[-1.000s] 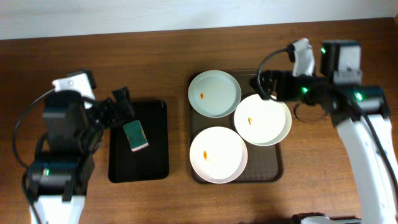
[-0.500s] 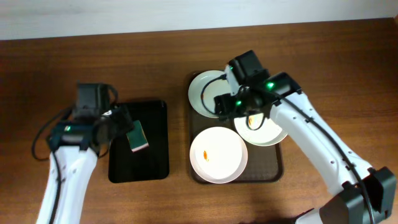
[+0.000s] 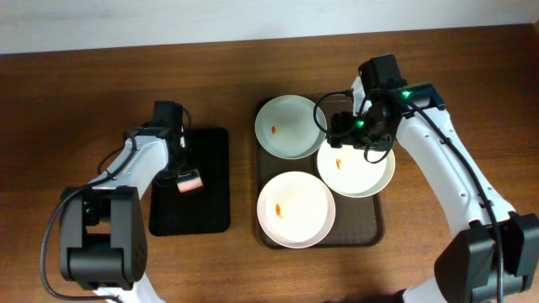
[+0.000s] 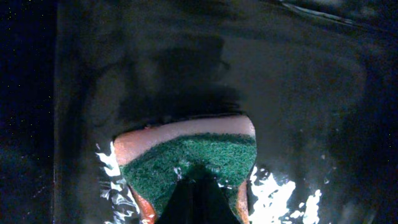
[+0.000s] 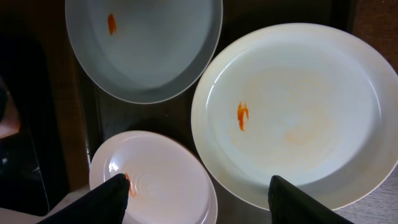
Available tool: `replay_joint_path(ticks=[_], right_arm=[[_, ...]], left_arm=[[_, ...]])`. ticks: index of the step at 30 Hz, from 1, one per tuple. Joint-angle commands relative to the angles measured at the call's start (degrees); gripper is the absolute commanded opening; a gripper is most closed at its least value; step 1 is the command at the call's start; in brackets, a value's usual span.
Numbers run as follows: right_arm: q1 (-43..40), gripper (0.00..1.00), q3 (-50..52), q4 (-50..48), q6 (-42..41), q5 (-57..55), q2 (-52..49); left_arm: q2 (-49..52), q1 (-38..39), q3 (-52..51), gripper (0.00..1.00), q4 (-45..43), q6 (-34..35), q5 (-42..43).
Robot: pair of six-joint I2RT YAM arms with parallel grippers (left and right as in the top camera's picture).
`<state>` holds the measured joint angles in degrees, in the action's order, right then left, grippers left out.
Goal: Clean dirty plates on tray and stack at the side
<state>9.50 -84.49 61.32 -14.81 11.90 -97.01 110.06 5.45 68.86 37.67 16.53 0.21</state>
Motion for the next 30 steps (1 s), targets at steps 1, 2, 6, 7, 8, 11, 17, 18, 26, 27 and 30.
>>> replay_joint_path(ticks=[1, 2, 6, 7, 8, 11, 17, 18, 26, 27, 30], right_arm=[[-0.13, 0.73, 0.07, 0.04, -0.28, 0.35, -0.24], [-0.13, 0.73, 0.07, 0.04, -0.31, 0.35, -0.24], [-0.13, 0.73, 0.07, 0.07, -0.31, 0.35, -0.24], [-0.13, 0.73, 0.07, 0.07, -0.31, 0.35, -0.24], [-0.13, 0.73, 0.07, 0.07, -0.31, 0.35, -0.24], [-0.13, 0.73, 0.07, 0.02, -0.31, 0.37, -0.24], [-0.13, 0.73, 0.07, 0.02, -0.31, 0.35, -0.24], [-0.13, 0.73, 0.07, 0.04, -0.31, 0.35, -0.24], [-0.13, 0.73, 0.07, 0.00, -0.31, 0.35, -0.24], [-0.13, 0.73, 0.07, 0.00, -0.31, 0.35, -0.24], [-0.13, 0.73, 0.07, 0.00, -0.31, 0.37, -0.24]], left_arm=[[0.24, 0.42, 1.73, 0.00, 3.41, -4.07, 5.57], [-1.62, 0.39, 3.04, 0.08, 4.92, -4.31, 5.55], [-5.25, 0.42, 3.80, 0.52, 11.34, -4.17, 4.50], [-5.03, 0.42, 1.95, 0.57, 10.62, -3.93, 4.28], [-4.76, 0.42, 0.31, 0.58, 9.27, -3.10, 3.08], [-3.48, 0.42, -7.02, 0.46, 0.26, -2.45, 0.48], [-5.55, 0.42, -4.46, 0.00, 2.47, -4.68, 4.96], [-7.45, 0.42, -2.12, 0.08, 4.90, -4.68, 4.94], [-8.72, 0.46, -6.58, 0.72, 1.88, -4.66, 1.29], [-8.70, 0.52, -9.60, 0.66, -2.10, -4.63, 1.51], [-8.70, 0.57, -17.22, 0.24, -12.11, -4.66, 1.53]])
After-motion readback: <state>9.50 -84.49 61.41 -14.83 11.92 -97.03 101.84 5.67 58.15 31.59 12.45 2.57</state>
